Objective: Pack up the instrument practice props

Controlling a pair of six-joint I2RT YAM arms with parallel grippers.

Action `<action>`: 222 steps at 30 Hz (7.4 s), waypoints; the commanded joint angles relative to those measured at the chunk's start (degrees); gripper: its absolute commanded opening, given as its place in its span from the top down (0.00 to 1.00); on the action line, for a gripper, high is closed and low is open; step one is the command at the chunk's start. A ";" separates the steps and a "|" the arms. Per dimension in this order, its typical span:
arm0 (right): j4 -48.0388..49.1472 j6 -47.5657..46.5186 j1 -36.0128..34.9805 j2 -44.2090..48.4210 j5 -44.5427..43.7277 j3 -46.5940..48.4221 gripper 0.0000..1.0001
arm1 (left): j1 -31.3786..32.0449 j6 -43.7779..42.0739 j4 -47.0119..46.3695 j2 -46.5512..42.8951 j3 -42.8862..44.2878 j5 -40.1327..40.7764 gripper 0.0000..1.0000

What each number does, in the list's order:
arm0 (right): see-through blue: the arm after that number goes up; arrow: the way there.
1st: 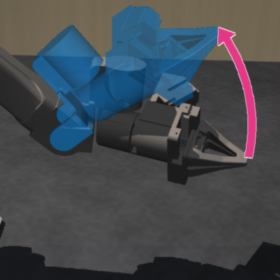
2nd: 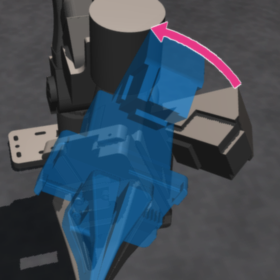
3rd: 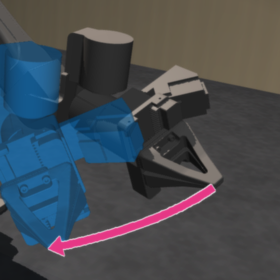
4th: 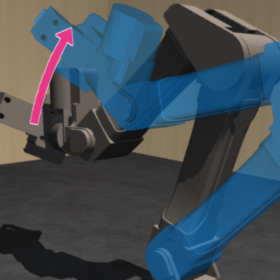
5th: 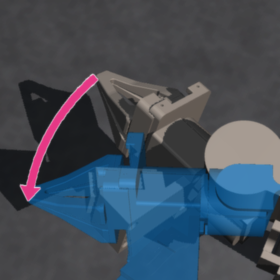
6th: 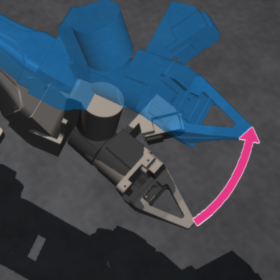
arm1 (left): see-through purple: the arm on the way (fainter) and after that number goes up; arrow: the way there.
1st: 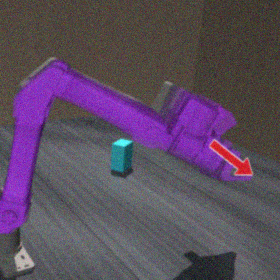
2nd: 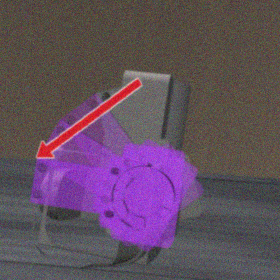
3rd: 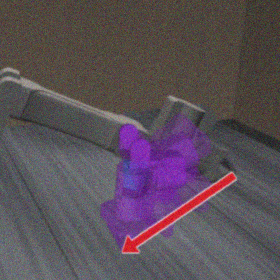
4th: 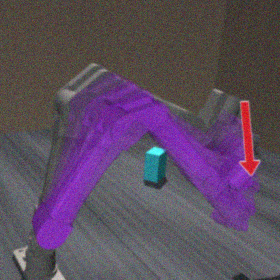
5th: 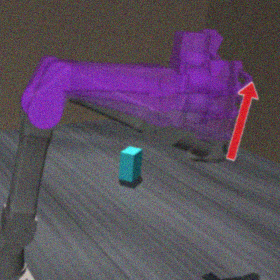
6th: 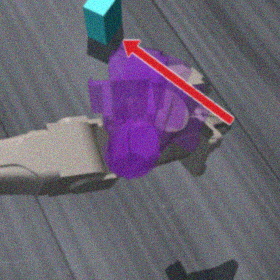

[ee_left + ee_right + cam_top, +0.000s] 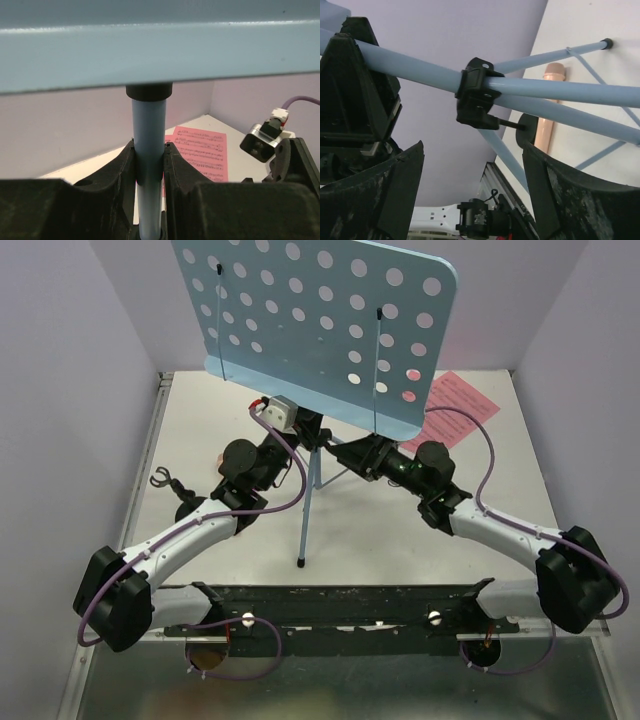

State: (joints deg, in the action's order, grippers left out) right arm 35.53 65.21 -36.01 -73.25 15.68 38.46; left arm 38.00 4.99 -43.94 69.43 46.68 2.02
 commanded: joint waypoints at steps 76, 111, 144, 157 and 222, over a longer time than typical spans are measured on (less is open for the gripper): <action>34.93 -123.97 -23.40 -17.44 -46.35 1.97 0.99 | -0.12 3.27 5.53 -0.35 1.05 1.14 1.00; -16.21 -24.74 -17.02 7.33 -29.53 -0.31 0.07 | -0.12 3.09 5.01 -1.93 -0.53 2.46 1.00; -9.69 -21.52 -5.13 -7.25 -8.56 14.28 0.72 | 0.06 2.56 5.01 -2.19 -2.20 -0.18 1.00; -8.73 -38.99 -5.47 -5.42 -12.06 11.48 0.99 | -0.03 2.56 7.38 -0.70 0.34 0.70 1.00; -21.73 -56.33 -25.78 22.72 -44.69 -6.20 0.16 | 1.73 5.47 -11.33 7.30 3.51 0.79 1.00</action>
State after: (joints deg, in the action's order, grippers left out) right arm 13.96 7.51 -61.45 -51.03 -30.35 33.10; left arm 39.22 9.43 -52.18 75.64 49.28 2.44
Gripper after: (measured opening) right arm 0.831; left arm 0.238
